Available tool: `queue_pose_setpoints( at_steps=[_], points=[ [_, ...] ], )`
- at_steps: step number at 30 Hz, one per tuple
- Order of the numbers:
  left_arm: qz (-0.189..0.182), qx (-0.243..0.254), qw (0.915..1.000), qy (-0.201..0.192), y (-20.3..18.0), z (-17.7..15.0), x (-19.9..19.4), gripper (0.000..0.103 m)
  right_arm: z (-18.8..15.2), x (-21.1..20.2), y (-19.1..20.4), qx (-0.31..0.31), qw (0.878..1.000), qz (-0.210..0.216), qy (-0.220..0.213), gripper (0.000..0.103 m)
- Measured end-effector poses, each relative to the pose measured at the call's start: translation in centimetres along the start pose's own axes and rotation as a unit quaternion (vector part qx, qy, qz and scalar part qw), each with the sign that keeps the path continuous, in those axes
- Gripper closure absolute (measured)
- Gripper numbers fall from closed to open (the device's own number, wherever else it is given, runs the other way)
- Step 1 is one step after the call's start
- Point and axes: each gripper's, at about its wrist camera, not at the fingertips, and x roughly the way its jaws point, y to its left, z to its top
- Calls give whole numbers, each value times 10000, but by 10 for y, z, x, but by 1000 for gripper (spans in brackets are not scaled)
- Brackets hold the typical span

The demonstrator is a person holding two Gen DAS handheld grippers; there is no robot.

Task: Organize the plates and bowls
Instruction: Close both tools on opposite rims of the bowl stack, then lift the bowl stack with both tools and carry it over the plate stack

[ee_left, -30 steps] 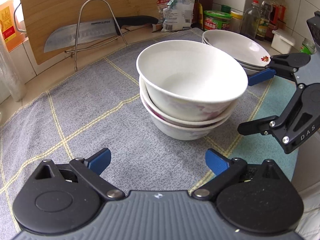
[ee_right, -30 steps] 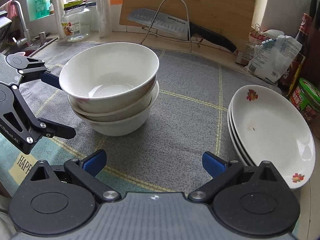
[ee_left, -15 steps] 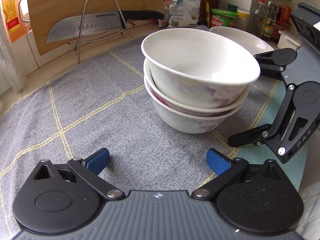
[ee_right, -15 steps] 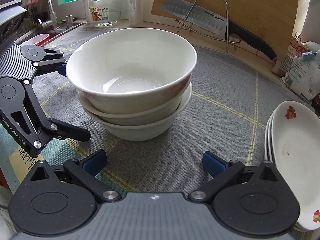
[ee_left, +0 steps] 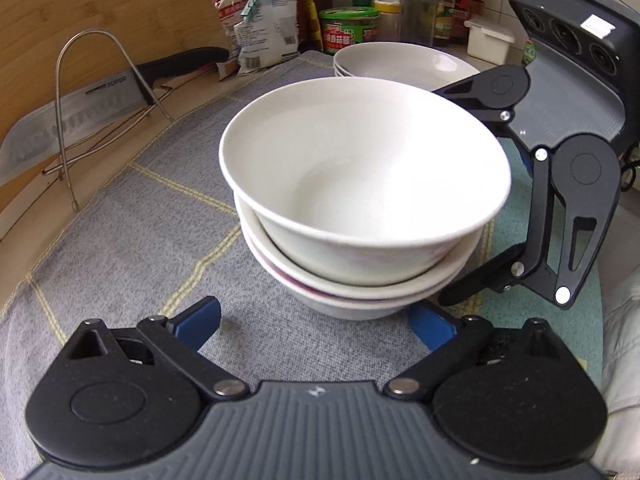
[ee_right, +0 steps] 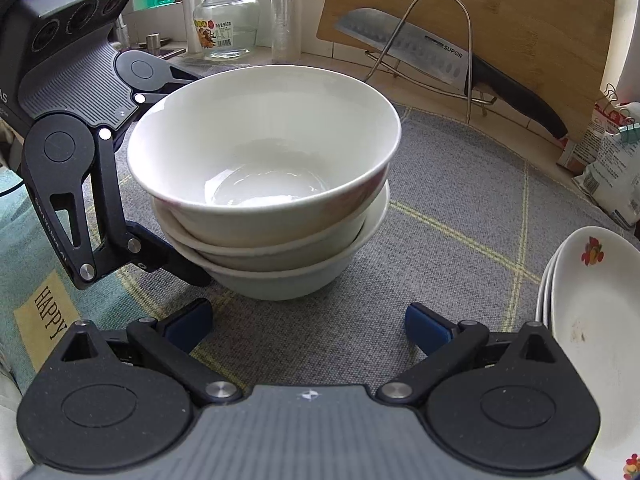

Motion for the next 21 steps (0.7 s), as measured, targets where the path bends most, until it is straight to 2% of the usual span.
queue_pose_setpoints(
  at_steps=[4, 7, 9, 12, 21],
  points=[
    [-316, 295, 9990, 59, 1, 3, 3, 13, 7, 1, -4, -82, 10000, 10, 49, 0],
    [-435, 596, 9972, 98, 0, 7, 4, 18, 12, -2, -8, -205, 9996, 171, -47, 2],
    [-549, 772, 9954, 125, 0, 10, 5, 23, 14, -4, -8, -334, 9990, 293, -28, 9],
    [-636, 928, 9935, 167, 0, 12, 7, 24, 16, -7, -2, -640, 9973, 348, -36, 17],
    [-786, 1102, 9906, 177, 4, 15, 15, 24, 26, -9, 3, -1039, 9935, 451, 85, 25]
  ],
)
